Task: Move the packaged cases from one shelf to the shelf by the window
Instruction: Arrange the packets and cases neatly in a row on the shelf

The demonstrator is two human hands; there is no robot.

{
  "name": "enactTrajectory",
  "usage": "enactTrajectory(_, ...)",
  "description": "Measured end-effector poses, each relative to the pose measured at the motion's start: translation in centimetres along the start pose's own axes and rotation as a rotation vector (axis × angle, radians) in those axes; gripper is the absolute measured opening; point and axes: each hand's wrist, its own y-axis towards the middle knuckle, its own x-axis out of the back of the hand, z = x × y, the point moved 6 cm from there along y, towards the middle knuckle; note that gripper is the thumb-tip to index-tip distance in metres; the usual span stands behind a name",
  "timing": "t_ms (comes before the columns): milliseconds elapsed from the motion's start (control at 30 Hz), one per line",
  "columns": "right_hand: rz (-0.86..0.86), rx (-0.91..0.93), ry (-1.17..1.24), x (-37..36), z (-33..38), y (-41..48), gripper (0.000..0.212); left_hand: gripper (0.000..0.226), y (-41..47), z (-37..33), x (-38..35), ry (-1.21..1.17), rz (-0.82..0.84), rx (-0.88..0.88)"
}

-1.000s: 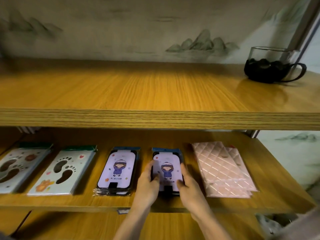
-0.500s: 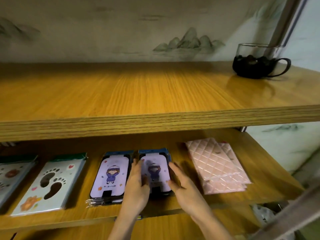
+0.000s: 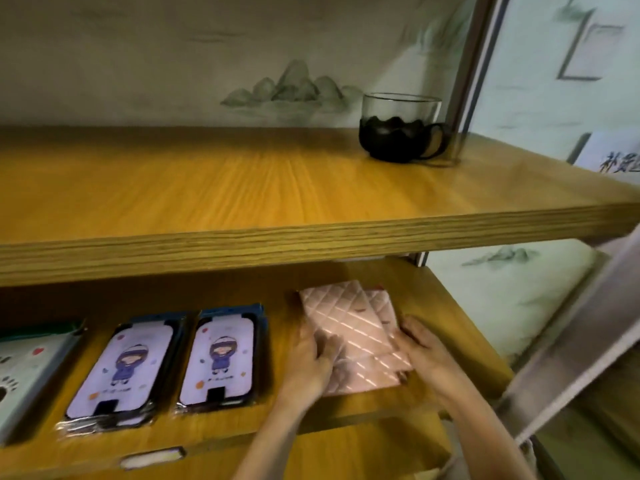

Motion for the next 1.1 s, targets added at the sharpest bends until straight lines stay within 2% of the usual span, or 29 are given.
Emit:
enactTrajectory(100,0.144,0.027,0.042,-0.8,0.4,0.8,0.038,0.045,0.9,0.0,-0.8,0.013,-0.126,-0.001)
enactTrajectory(233,0.221,0.111,-0.092,-1.5,0.6,0.9,0.060,0.043,0.6,-0.7,-1.8,0.010,-0.168,-0.043)
enactTrajectory(333,0.229,0.152,-0.155,-1.5,0.3,0.2,0.066,0.052,-0.4,-0.8,-2.1,-0.056,-0.197,-0.055)
enactTrajectory(467,0.275,0.137,-0.221,-1.6,-0.8,-0.6,0.070,0.059,-1.9,0.0,-2.3,-0.169,-0.154,-0.030)
enactTrajectory(567,0.299,0.118,-0.167,-1.7,-1.4,-1.0,0.071,0.067,-2.5,1.0,-1.9,-0.227,-0.142,0.010)
enactTrajectory(700,0.247,0.075,0.048,-1.3,-0.7,-0.7,0.067,0.076,-2.6,1.7,-1.4,-0.370,-0.133,0.043)
enactTrajectory(900,0.274,0.112,0.119,-1.6,-0.4,-0.2,0.065,0.062,-1.7,0.2,-2.5,-0.365,-0.110,-0.012)
enactTrajectory(1100,0.158,0.033,0.230,2.6,-1.1,0.7,0.060,0.052,-0.3,-2.5,-6.9,-0.320,-0.040,-0.074)
